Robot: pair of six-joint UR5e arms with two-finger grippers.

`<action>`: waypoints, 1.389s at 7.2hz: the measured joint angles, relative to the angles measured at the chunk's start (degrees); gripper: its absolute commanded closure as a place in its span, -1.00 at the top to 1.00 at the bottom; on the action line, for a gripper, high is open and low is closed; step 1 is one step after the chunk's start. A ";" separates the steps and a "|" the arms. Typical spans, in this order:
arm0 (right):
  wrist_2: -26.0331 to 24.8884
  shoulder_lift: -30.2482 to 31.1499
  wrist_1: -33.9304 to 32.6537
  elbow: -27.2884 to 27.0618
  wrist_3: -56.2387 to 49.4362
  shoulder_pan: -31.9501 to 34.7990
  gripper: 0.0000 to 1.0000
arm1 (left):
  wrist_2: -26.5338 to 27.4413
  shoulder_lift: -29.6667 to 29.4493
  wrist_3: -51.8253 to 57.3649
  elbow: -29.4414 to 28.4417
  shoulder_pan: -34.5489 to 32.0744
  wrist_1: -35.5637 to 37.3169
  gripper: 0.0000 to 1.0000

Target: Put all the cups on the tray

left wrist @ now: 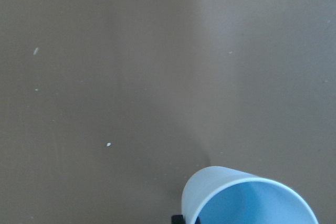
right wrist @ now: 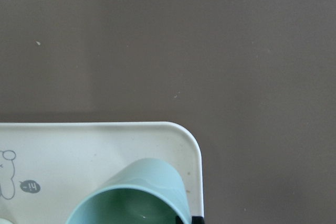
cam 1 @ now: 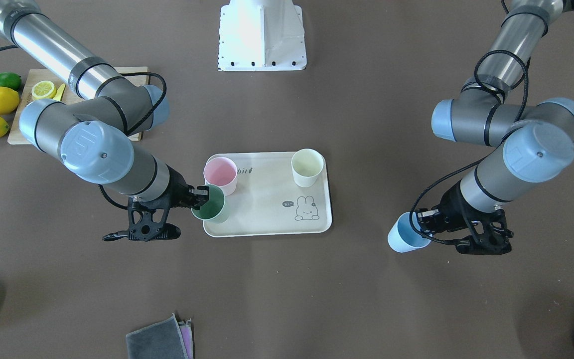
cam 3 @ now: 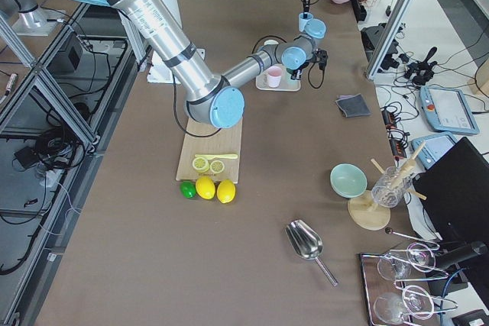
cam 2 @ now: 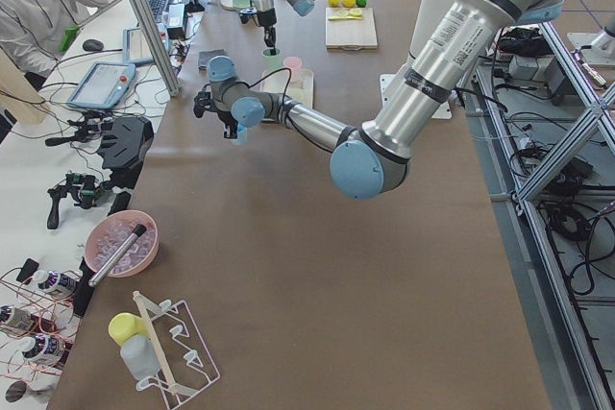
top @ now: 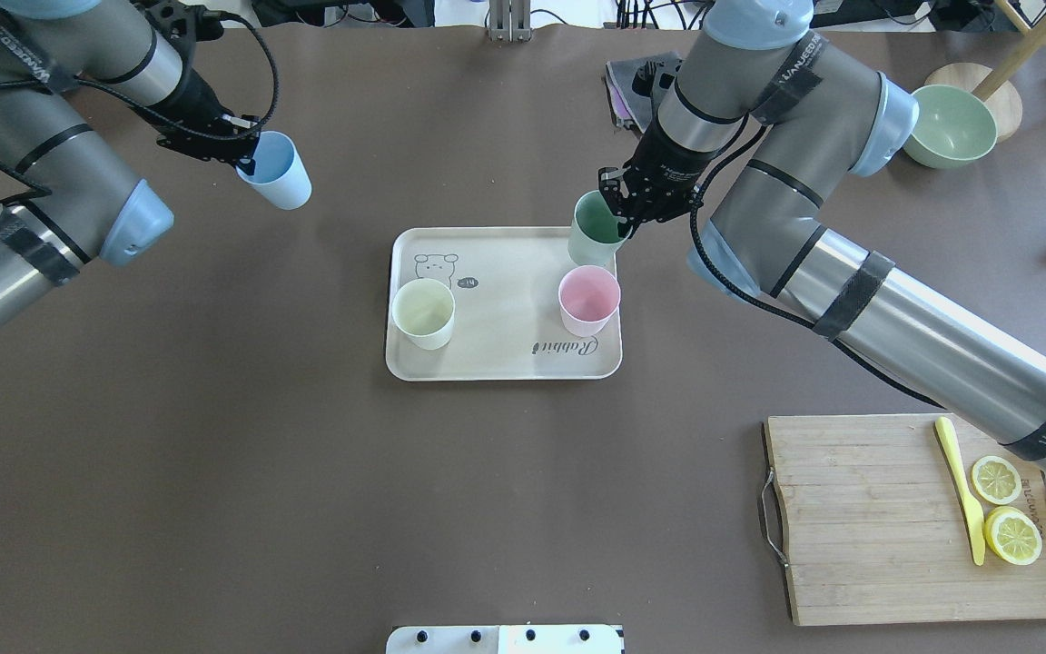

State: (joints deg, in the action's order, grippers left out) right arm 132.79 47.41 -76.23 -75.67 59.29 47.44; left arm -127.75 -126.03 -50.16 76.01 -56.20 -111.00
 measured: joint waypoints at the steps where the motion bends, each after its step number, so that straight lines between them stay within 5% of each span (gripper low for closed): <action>1: -1.26 -0.05 -0.03 0.00 0.14 -0.72 -1.00 | 0.15 -1.93 -2.90 0.75 2.02 0.44 -1.00; 3: -2.42 -0.10 -0.06 0.00 0.37 -1.19 0.99 | 1.11 -4.64 -7.75 2.10 6.82 0.67 -1.00; 5: -2.60 -0.09 0.30 -0.41 1.11 -1.18 1.00 | 4.15 -5.98 -8.97 2.32 10.85 0.64 -0.96; 6: -2.46 0.01 0.99 -1.00 1.35 -0.80 1.00 | 5.39 -6.13 -9.02 2.29 12.06 0.62 0.18; 7: -1.88 0.14 1.39 -1.72 1.41 0.08 1.00 | 5.96 -6.14 -9.05 2.27 12.70 0.59 0.93; 10: 2.84 0.92 1.33 -2.67 0.88 4.76 1.00 | 5.12 -5.96 -9.04 3.23 11.34 0.65 0.94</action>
State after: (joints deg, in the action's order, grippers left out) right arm 135.64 48.33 -74.90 -78.34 60.17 52.20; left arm -122.63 -131.99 -59.20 79.24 -44.87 -110.35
